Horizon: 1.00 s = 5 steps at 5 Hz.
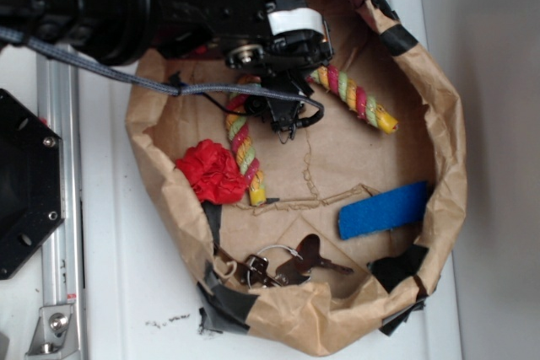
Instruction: Grab the multicolored rope.
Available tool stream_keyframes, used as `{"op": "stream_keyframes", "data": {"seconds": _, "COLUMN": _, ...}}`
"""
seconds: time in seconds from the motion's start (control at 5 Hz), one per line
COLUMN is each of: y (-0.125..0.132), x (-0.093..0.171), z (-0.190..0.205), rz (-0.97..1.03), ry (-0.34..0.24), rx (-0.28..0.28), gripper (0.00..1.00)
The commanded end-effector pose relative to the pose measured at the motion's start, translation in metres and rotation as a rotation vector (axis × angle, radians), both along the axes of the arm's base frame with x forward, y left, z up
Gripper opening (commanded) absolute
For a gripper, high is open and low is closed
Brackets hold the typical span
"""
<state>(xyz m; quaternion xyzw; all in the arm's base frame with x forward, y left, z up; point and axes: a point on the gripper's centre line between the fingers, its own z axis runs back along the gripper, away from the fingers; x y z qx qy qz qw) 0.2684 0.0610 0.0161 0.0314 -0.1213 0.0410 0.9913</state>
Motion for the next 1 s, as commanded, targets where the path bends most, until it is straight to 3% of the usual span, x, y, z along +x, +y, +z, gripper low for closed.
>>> {"op": "stream_keyframes", "data": {"seconds": 0.0, "y": -0.04, "x": 0.019, "z": 0.106, "rz": 0.007, "ry": -0.058, "rx": -0.082, "gripper": 0.0}}
{"op": "stream_keyframes", "data": {"seconds": 0.2, "y": -0.048, "x": 0.025, "z": 0.135, "rz": -0.051, "ry": -0.019, "rx": -0.075, "gripper": 0.0}}
{"op": "stream_keyframes", "data": {"seconds": 0.4, "y": -0.059, "x": 0.022, "z": 0.133, "rz": -0.113, "ry": 0.049, "rx": 0.01, "gripper": 0.0}}
{"op": "stream_keyframes", "data": {"seconds": 0.8, "y": -0.047, "x": 0.017, "z": 0.13, "rz": -0.125, "ry": 0.036, "rx": 0.052, "gripper": 0.0}}
